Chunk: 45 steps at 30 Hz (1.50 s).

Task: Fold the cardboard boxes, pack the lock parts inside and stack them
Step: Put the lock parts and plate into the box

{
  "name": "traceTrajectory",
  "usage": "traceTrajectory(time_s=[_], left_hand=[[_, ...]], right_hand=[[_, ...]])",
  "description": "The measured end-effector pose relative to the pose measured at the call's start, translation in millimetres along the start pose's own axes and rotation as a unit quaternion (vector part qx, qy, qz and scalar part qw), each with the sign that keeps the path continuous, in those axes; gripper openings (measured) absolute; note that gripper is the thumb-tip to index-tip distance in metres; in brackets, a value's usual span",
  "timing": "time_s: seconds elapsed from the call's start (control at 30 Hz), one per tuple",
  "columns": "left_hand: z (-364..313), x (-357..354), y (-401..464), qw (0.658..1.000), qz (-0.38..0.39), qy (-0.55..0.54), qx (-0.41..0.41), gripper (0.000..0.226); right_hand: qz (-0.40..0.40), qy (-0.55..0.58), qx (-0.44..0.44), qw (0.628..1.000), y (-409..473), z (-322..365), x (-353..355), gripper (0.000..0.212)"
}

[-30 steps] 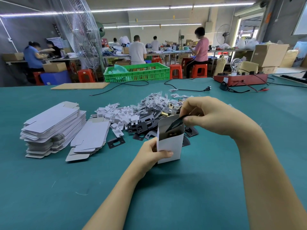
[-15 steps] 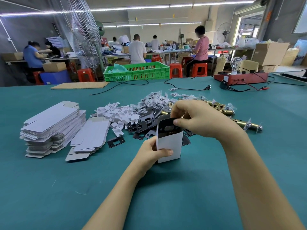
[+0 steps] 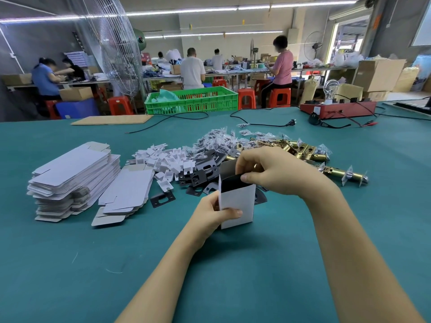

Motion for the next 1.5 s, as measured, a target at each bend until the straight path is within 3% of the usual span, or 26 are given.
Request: traceTrajectory(time_s=[0.1, 0.37, 0.53, 0.67, 1.03, 1.13, 1.3, 1.5], left_hand=[[-0.5, 0.0, -0.2, 1.0, -0.001, -0.003, 0.001, 0.046], [0.6, 1.6, 0.6, 1.0, -0.017, -0.011, 0.001, 0.041], [-1.5, 19.4, 0.9, 0.99, -0.124, -0.067, -0.014, 0.039], [0.3, 39.2, -1.9, 0.974, -0.222, -0.031, -0.019, 0.021], [5.4, 46.7, 0.4, 0.974, -0.227, 0.014, -0.009, 0.017], [6.3, 48.3, 1.7, 0.975, -0.222, 0.018, -0.014, 0.017], [5.8, 50.5, 3.6, 0.976, -0.216, 0.004, -0.017, 0.017], [8.1, 51.6, 4.5, 0.977, -0.21, -0.008, -0.014, 0.018]], right_hand=[[-0.018, 0.003, -0.01, 1.0, 0.9, -4.3, 3.2, 0.013], [-0.174, 0.088, -0.059, 0.979, -11.2, -31.5, 42.9, 0.013], [-0.239, 0.162, -0.127, 0.949, -22.4, -69.2, 55.3, 0.012], [-0.257, 0.184, -0.19, 0.93, -25.7, -101.9, 47.5, 0.012], [-0.285, 0.27, -0.259, 0.883, 10.3, -137.8, -5.2, 0.012], [-0.265, 0.201, -0.247, 0.91, 48.7, -132.4, -26.0, 0.01], [-0.173, 0.013, -0.165, 0.971, 126.1, -111.9, -56.8, 0.027], [-0.096, -0.232, -0.113, 0.961, 170.1, -97.7, -77.7, 0.041]])
Point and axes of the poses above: each hand's wrist, its own y-axis towards the middle knuckle, its own x-axis out of the back of the hand, z = x × y, the point moved 7 cm from there along y, towards the middle knuckle, and after that the axes turned 3 degrees about -x, right-handed, at the moved point
